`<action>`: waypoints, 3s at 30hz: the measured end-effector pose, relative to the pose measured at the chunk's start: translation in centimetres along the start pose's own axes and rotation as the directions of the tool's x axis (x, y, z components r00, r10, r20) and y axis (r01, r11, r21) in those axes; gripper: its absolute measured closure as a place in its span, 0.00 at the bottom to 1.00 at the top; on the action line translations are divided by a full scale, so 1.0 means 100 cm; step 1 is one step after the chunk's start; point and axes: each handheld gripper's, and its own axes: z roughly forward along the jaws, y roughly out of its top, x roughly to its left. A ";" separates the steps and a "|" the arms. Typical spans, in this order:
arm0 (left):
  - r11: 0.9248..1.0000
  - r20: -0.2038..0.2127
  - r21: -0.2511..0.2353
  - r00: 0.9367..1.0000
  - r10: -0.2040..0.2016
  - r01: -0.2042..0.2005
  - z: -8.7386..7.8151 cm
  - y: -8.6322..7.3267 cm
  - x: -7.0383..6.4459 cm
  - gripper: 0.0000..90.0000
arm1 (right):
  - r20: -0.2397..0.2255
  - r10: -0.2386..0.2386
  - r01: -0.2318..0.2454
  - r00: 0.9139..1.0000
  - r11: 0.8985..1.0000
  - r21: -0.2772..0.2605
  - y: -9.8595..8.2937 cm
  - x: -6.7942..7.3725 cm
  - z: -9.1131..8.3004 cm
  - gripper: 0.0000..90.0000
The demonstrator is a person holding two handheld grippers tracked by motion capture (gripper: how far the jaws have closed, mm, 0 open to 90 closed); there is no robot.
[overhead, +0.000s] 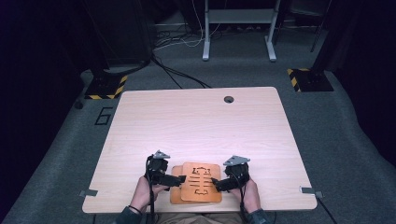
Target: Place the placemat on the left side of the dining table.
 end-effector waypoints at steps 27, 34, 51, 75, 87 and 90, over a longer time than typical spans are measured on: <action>0.995 0.150 0.096 0.989 -0.008 -0.007 0.027 0.008 -0.010 0.08 | 0.001 0.002 -0.002 1.000 1.000 -0.002 0.000 0.000 0.000 0.00; 0.992 0.173 0.125 0.985 -0.017 -0.005 0.034 0.008 -0.011 0.08 | 0.001 -0.004 0.004 1.000 1.000 -0.003 0.000 -0.001 0.000 0.00; 0.989 0.190 0.150 0.981 -0.023 -0.006 0.033 0.014 -0.016 0.08 | 0.004 -0.004 0.004 1.000 1.000 -0.002 0.000 -0.001 0.000 0.00; 0.985 0.190 0.174 0.981 -0.035 0.002 0.019 0.039 -0.030 0.13 | -0.003 0.064 -0.064 0.998 0.998 -0.025 -0.004 -0.006 -0.005 0.00; 0.984 0.196 0.176 0.980 -0.031 -0.004 0.012 0.051 -0.039 0.14 | 0.015 0.080 -0.079 0.997 0.996 -0.046 -0.006 -0.008 -0.008 0.00; 0.984 0.206 0.178 0.978 -0.032 -0.005 0.010 0.056 -0.042 0.15 | 0.021 0.084 -0.083 0.996 0.995 -0.056 -0.006 -0.009 -0.009 0.00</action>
